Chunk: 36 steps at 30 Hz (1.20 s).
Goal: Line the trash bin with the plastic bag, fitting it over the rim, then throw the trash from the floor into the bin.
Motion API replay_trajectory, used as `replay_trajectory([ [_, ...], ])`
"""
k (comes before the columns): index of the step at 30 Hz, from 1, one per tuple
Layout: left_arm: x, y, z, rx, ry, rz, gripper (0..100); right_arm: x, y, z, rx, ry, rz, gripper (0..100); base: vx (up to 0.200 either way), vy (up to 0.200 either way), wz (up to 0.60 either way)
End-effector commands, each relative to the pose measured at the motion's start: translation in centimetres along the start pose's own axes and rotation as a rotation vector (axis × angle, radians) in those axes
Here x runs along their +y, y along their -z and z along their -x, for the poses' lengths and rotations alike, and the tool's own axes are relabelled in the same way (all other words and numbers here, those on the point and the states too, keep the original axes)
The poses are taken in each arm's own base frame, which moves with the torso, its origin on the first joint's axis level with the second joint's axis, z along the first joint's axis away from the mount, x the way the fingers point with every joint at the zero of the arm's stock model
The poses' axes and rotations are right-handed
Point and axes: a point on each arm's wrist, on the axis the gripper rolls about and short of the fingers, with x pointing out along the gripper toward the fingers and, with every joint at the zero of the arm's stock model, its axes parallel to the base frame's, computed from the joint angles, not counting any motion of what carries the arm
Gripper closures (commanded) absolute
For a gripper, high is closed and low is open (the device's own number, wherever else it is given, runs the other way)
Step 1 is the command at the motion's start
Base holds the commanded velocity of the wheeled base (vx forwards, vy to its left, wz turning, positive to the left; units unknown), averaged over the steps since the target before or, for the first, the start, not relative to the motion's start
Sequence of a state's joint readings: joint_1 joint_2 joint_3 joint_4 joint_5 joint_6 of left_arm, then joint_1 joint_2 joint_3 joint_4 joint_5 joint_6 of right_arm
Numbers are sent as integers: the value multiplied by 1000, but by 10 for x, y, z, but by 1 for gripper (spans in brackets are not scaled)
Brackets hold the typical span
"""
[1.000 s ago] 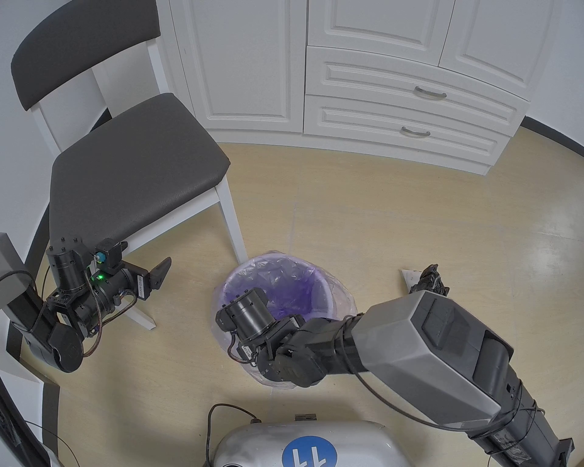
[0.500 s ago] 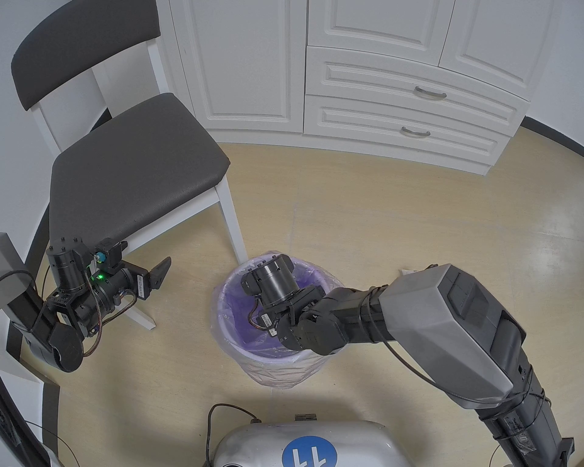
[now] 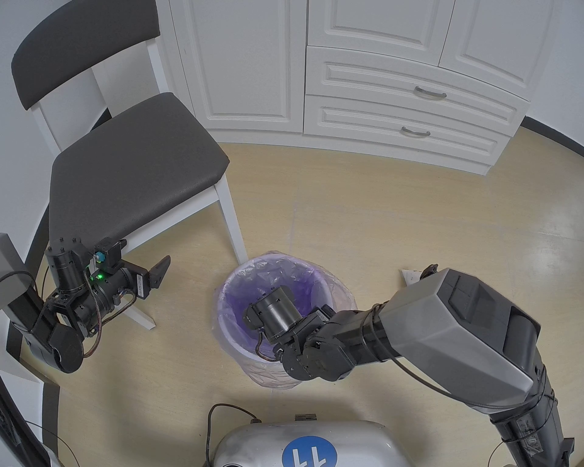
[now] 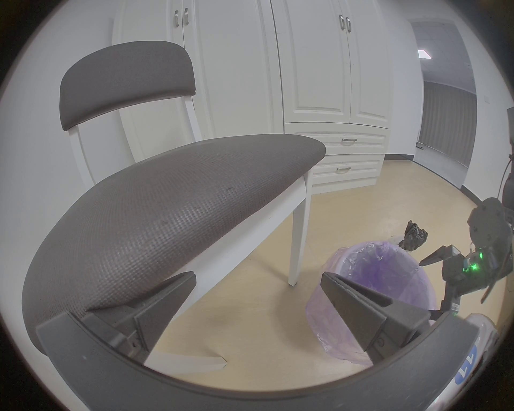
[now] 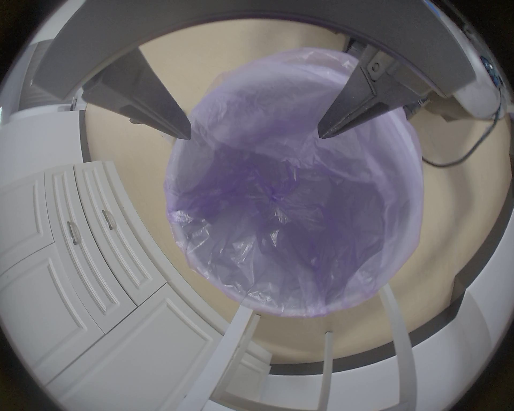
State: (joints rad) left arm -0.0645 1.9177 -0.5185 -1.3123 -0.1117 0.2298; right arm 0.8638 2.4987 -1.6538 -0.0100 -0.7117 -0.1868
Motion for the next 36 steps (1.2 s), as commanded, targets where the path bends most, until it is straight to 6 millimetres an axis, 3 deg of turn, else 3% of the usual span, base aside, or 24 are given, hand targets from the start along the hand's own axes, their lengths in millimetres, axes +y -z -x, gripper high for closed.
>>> replay_trajectory([
  [1,1,-1,0,-3,-4,0,0,-3,3,16,-1,-8,30,0,0,0,0],
  [8,1,-1,1,-5,-4,-1,0,2,16,35,17,-32,82,0,0,0,0],
  [14,2,-2,1,-7,-8,-1,0,0,6,34,-11,-24,49,0,0,0,0],
  [23,3,-2,0,-8,-10,1,0,13,-31,-5,-125,14,-68,0,0,0,0],
  [29,5,-1,0,-5,-15,0,0,16,-30,-37,-120,44,-68,0,0,0,0],
  [36,5,0,-1,-3,-13,0,0,17,-28,-47,-113,52,-36,0,0,0,0],
])
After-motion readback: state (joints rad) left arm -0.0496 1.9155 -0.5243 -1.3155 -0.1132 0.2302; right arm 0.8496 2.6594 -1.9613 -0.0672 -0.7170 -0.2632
